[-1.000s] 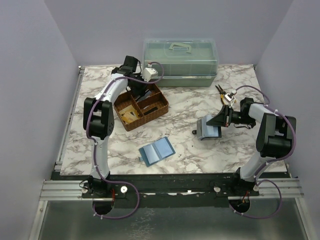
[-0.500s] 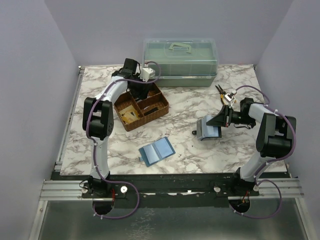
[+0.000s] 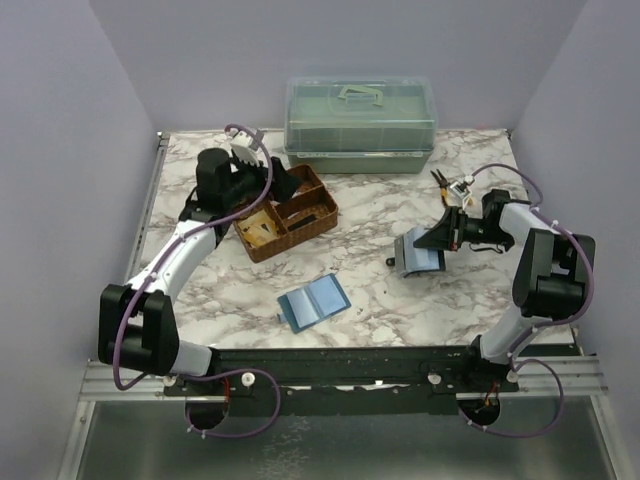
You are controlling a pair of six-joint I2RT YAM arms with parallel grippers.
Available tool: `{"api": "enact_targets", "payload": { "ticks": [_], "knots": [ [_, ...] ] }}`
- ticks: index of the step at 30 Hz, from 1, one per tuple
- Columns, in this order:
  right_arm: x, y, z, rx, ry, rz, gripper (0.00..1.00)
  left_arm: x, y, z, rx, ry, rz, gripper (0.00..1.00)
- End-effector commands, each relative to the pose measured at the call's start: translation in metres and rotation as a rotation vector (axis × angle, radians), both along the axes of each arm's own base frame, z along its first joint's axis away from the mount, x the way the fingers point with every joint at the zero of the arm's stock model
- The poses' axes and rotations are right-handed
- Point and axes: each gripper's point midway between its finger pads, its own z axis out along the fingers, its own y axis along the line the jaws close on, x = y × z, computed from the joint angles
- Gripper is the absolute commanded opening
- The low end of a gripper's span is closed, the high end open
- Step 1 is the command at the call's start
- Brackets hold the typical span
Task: Take the credit cards out of the card holder
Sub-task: Place the credit card in the storage box, then place the card holder at the center of the board.
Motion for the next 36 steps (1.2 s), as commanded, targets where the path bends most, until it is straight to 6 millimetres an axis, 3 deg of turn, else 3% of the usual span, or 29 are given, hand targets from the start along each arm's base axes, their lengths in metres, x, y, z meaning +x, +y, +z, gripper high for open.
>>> {"api": "enact_targets", "payload": {
  "ticks": [1,7,13,16,21,28,36],
  "knots": [
    [-0.002,0.004,0.008,-0.075,-0.075,0.026,0.0,-0.052,-0.047,0.005,-0.443,0.169,-0.182,0.95],
    [-0.008,0.028,-0.004,-0.244,-0.151,0.105,0.0,-0.118,-0.105,-0.023,-0.438,0.24,-0.232,0.94],
    [-0.015,0.055,0.005,-0.24,-0.205,0.19,0.0,-0.143,-0.117,-0.059,-0.554,0.37,-0.103,0.95],
    [-0.015,0.057,-0.006,-0.22,-0.132,0.202,0.0,-0.149,-0.124,-0.081,-0.577,0.458,-0.059,0.95],
    [-0.004,0.046,-0.058,-0.378,0.024,0.147,0.0,-0.151,-0.144,-0.109,-0.564,0.547,-0.038,0.96],
    [0.006,0.023,-0.099,-0.593,0.089,0.052,0.0,-0.151,-0.18,-0.115,-0.587,0.59,-0.094,0.9],
    [0.014,-0.006,-0.115,-0.775,0.07,-0.041,0.01,-0.148,-0.215,-0.119,-0.706,0.663,-0.191,0.82]
  ]
}}
